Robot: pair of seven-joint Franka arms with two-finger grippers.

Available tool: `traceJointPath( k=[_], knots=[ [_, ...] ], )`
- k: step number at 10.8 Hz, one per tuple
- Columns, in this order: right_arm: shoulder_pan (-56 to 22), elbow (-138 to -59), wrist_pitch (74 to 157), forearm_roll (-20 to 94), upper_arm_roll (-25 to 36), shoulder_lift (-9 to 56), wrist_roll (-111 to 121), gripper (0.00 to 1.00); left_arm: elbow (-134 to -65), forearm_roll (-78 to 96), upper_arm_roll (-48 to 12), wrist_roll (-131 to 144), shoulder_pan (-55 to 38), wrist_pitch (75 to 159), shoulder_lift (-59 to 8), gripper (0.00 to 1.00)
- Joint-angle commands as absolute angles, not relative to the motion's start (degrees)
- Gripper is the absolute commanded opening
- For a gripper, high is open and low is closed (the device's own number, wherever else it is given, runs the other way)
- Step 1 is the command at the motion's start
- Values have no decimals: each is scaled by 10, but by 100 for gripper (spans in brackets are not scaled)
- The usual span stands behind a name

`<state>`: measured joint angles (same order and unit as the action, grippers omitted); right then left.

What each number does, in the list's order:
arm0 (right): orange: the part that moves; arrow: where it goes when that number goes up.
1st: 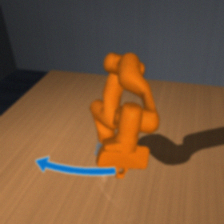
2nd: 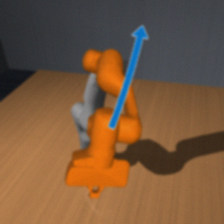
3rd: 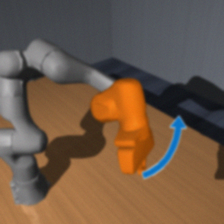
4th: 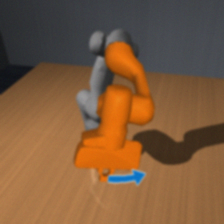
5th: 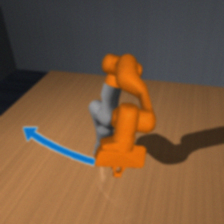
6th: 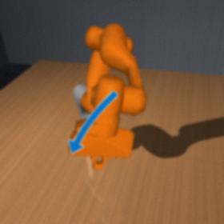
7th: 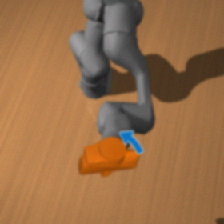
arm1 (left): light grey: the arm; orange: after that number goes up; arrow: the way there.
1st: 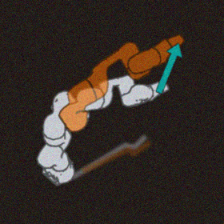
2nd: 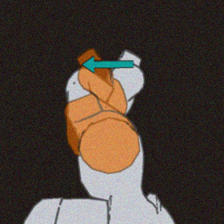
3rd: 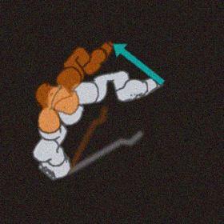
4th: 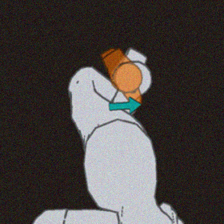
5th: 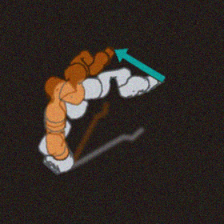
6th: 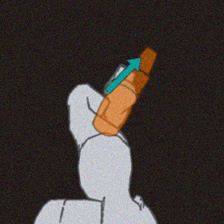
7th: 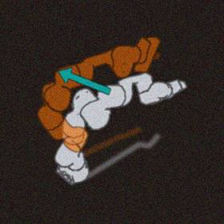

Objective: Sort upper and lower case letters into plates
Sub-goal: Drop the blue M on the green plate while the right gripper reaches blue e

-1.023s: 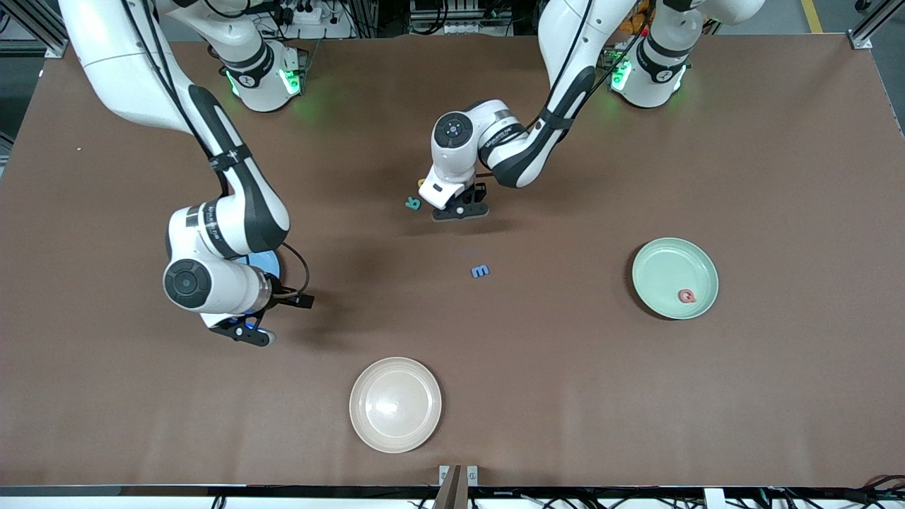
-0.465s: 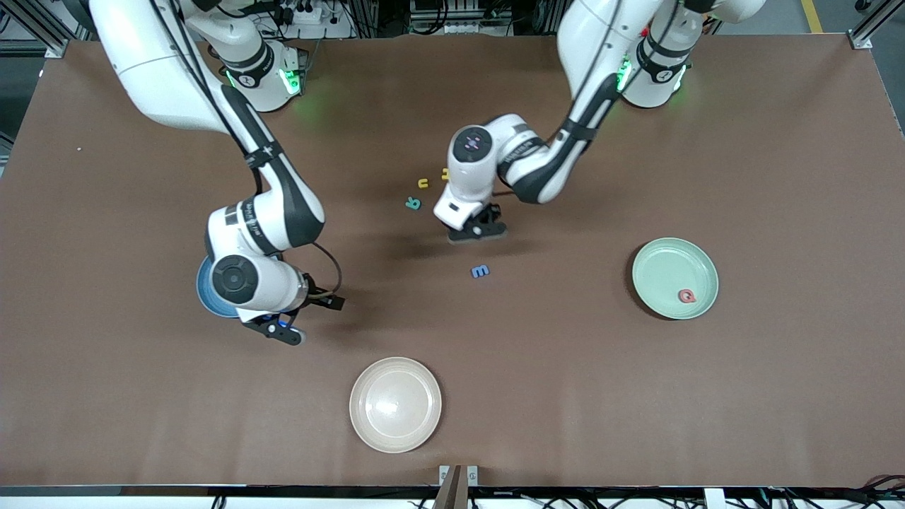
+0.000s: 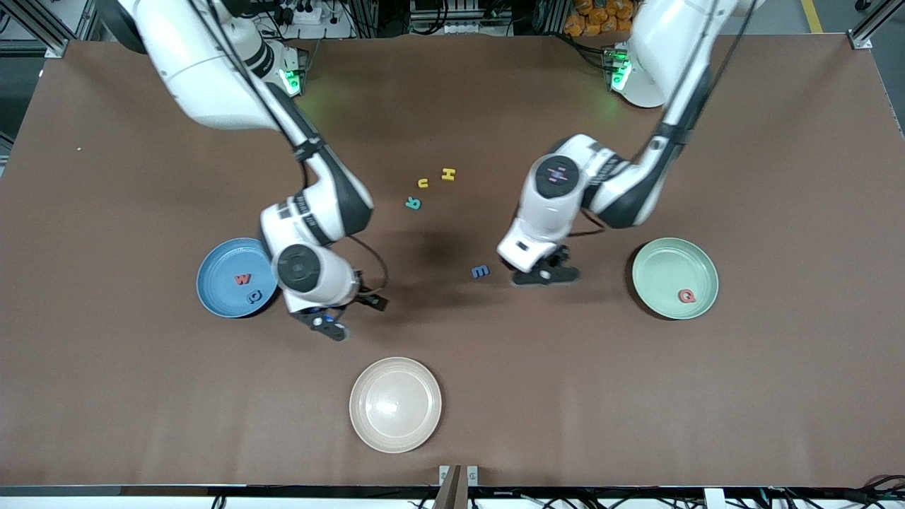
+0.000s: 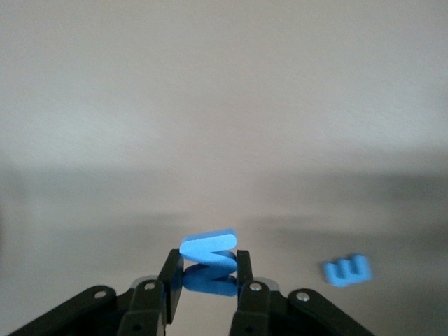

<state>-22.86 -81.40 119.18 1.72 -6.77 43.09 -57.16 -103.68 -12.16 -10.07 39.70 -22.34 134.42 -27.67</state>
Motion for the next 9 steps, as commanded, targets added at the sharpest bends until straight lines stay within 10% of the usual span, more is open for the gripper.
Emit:
traceJointPath(
  k=[1,9],
  knots=[
    [-267,-758,1228,73,-65,457,-649,100,-1052,-134,-111,288,-157,1310,-243,0],
    [-375,-628,1252,72,-59,561,-992,100,-1093,-133,-77,56,-22,1261,-223,0]
  ],
)
